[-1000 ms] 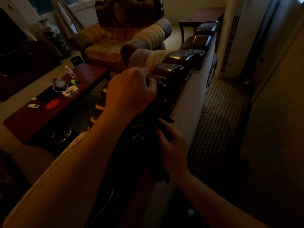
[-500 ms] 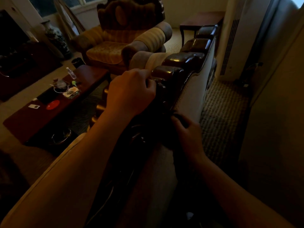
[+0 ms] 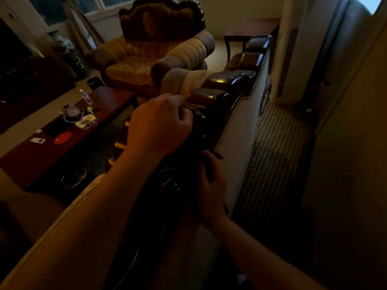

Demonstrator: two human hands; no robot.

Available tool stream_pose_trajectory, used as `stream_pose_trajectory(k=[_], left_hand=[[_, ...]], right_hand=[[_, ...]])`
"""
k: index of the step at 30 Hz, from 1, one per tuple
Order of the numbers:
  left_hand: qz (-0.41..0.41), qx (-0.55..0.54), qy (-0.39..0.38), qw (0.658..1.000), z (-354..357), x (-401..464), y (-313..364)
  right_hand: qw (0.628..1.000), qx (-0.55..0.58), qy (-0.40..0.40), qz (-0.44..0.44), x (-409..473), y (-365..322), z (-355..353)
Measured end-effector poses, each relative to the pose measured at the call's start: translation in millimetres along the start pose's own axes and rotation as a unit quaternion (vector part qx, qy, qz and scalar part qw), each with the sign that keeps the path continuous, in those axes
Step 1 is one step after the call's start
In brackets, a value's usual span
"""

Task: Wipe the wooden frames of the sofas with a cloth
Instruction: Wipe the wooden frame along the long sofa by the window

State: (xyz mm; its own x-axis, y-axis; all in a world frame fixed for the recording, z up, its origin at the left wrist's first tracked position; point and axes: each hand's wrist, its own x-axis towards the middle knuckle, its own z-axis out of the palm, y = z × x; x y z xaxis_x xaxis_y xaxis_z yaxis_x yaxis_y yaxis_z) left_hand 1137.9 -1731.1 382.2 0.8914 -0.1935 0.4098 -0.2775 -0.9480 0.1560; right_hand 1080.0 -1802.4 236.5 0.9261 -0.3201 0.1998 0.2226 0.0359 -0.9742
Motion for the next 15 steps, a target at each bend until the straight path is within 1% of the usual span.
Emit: stream_pose_trajectory(k=[1,2,5,6,8,10,12,13,15], left_hand=[[0.0,-0.001,-0.002,1.0,0,-1,0],[0.001,-0.003,-0.004,1.0,0,-1,0],[-0.002,-0.005,-0.001,1.0,-1,-1,1],[-0.001,-0.005,0.0,1.0,0,-1,1],[-0.001,-0.005,0.002,1.0,0,1,1],[-0.002,-0.008,0.002,1.0,1,0,0],[0.0,-0.015,0.002,1.0,1,-1,0],[0.001,-0.018,0.005,1.0,0,-1,0],[-0.001,-0.023,0.011,1.0,0,-2,0]], right_hand=[[0.999,-0.017,0.03,-0.009,18,1,1],[0.998,-0.021,0.056,0.001,41,4,1],[0.987,0.029,0.111,0.113,101,9,3],[0.985,0.033,0.115,0.123,102,11,6],[0.987,0.051,0.098,0.114,69,12,13],[0.989,0.064,0.048,0.123,3,14,17],[0.997,0.006,0.005,0.077,-54,12,11],[0.999,-0.035,-0.008,0.041,-59,12,9],[0.995,-0.087,0.002,0.039,-24,14,4]])
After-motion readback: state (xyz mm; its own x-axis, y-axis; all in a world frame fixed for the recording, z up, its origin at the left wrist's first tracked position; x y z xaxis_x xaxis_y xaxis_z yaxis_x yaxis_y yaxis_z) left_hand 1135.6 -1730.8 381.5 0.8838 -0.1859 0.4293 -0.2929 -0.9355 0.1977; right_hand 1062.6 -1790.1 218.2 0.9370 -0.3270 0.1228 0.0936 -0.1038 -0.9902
